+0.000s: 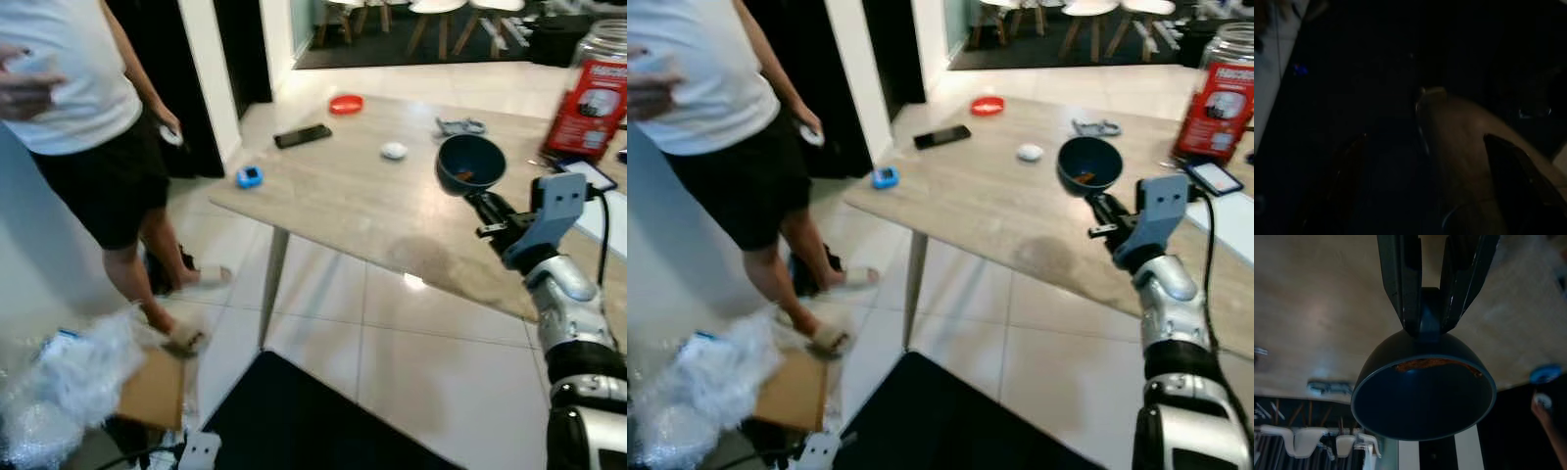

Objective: Restocking fridge

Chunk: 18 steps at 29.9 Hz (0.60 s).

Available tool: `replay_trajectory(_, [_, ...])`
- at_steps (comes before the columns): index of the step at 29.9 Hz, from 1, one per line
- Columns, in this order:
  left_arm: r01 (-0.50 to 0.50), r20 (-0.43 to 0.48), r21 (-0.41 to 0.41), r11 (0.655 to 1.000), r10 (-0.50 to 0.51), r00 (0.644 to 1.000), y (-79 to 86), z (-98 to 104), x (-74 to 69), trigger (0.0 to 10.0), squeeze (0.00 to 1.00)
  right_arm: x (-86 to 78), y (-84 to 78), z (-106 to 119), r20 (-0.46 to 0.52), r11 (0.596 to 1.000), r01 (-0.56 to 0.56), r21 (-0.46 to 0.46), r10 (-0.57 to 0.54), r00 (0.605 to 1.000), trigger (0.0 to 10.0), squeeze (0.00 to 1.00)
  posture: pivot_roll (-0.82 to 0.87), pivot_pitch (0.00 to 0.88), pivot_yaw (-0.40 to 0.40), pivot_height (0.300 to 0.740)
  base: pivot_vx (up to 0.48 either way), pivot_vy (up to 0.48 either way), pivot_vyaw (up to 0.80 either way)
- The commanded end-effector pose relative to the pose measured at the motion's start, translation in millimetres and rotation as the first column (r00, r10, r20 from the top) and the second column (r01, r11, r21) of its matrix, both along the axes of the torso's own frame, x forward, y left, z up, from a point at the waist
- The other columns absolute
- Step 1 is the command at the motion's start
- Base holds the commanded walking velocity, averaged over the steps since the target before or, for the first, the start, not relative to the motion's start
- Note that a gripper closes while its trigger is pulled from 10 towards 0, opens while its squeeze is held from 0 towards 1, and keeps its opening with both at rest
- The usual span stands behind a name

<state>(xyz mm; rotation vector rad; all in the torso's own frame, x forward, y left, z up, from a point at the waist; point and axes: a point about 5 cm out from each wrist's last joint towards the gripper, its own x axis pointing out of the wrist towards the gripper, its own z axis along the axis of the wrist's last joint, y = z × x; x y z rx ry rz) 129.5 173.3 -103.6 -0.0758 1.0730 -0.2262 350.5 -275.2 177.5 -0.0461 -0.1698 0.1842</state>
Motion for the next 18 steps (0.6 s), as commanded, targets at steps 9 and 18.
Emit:
replay_trajectory(9, [0.016,-0.027,0.015,1.000,-0.015,1.000,3.2,-2,-5.2,10.0,0.00,1.1,-3.4,0,0.001,0.999,0.046,0.002,-0.046,0.999,10.0,0.00,-0.03,0.000,0.077,0.740,-0.310,0.000,0.00])
replay_trajectory(18, [0.012,-0.021,0.011,1.000,-0.012,1.000,3.2,-1,-3.0,10.0,0.00,-9.2,-35.2,-8,-0.046,0.972,0.229,-0.047,-0.231,0.972,10.0,0.00,-0.03,0.000,0.085,0.740,-0.235,0.000,0.00])
